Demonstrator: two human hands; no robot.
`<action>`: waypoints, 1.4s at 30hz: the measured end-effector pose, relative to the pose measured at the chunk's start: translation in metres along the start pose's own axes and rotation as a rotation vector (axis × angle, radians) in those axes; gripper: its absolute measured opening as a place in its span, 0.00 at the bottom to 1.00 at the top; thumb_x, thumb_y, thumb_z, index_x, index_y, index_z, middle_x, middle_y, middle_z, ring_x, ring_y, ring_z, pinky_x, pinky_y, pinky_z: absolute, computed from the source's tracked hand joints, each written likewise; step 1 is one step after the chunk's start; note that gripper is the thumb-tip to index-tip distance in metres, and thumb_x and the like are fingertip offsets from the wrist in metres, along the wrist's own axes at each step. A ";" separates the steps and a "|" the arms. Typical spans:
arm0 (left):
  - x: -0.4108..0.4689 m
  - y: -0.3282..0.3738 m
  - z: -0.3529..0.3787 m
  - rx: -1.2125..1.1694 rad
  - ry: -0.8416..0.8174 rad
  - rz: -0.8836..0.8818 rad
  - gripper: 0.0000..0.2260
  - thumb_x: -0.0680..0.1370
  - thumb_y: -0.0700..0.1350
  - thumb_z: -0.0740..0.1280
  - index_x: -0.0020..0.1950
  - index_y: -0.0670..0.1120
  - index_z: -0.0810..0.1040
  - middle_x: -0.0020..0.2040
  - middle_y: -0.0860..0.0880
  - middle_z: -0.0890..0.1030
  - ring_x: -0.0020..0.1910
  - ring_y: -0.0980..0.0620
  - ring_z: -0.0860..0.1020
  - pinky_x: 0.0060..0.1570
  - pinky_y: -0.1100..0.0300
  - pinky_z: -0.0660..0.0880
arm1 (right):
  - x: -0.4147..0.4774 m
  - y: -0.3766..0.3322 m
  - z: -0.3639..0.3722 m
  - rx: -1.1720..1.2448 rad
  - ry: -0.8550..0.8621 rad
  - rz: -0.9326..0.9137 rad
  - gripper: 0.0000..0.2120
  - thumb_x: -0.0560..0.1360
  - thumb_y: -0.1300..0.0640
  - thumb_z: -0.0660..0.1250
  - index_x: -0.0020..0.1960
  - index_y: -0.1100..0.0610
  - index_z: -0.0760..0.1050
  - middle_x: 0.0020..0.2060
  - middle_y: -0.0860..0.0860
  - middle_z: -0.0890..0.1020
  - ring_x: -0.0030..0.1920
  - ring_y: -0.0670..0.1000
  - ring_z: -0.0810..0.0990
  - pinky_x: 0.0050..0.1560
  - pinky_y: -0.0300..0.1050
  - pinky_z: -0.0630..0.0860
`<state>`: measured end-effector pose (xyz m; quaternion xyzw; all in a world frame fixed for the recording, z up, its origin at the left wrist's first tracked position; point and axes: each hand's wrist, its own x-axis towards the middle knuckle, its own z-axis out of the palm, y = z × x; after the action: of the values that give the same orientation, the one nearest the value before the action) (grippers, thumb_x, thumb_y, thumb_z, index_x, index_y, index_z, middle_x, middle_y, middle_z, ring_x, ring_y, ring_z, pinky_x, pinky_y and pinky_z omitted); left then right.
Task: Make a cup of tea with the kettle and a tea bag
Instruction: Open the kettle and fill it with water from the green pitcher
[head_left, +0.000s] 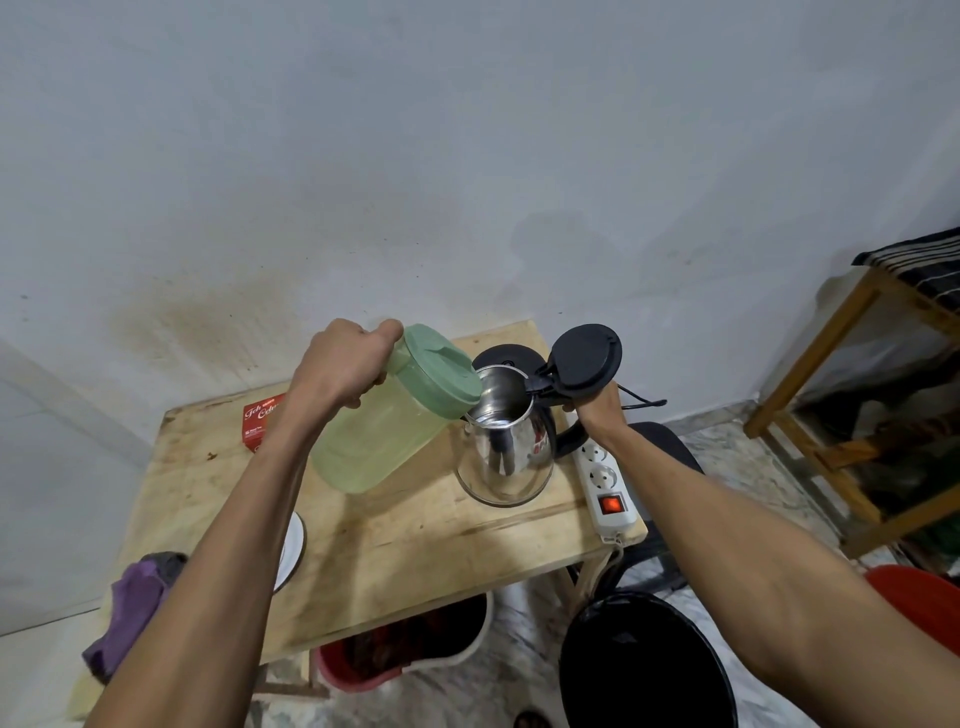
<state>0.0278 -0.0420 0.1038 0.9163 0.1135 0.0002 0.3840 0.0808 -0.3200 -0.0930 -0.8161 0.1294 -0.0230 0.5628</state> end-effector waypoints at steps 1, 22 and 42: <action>0.000 0.000 0.000 0.019 -0.001 -0.001 0.22 0.73 0.56 0.61 0.26 0.42 0.69 0.21 0.50 0.73 0.23 0.44 0.70 0.34 0.56 0.71 | 0.000 0.000 0.000 0.000 0.002 0.002 0.10 0.71 0.65 0.63 0.47 0.72 0.75 0.36 0.62 0.78 0.37 0.55 0.75 0.38 0.51 0.73; 0.000 0.013 -0.003 0.185 -0.025 0.046 0.22 0.73 0.57 0.60 0.27 0.42 0.72 0.21 0.49 0.74 0.22 0.44 0.72 0.37 0.56 0.73 | 0.007 0.008 0.003 0.018 0.020 -0.011 0.07 0.73 0.67 0.64 0.48 0.69 0.77 0.40 0.65 0.81 0.39 0.55 0.76 0.39 0.54 0.78; 0.000 0.015 -0.004 0.217 -0.027 0.064 0.22 0.73 0.57 0.60 0.27 0.42 0.73 0.23 0.48 0.75 0.22 0.45 0.72 0.39 0.55 0.75 | 0.006 0.008 0.002 0.014 -0.002 -0.015 0.09 0.73 0.65 0.64 0.49 0.70 0.76 0.37 0.59 0.78 0.38 0.55 0.74 0.37 0.52 0.74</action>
<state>0.0301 -0.0495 0.1170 0.9556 0.0786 -0.0123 0.2837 0.0852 -0.3223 -0.1013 -0.8132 0.1225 -0.0271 0.5684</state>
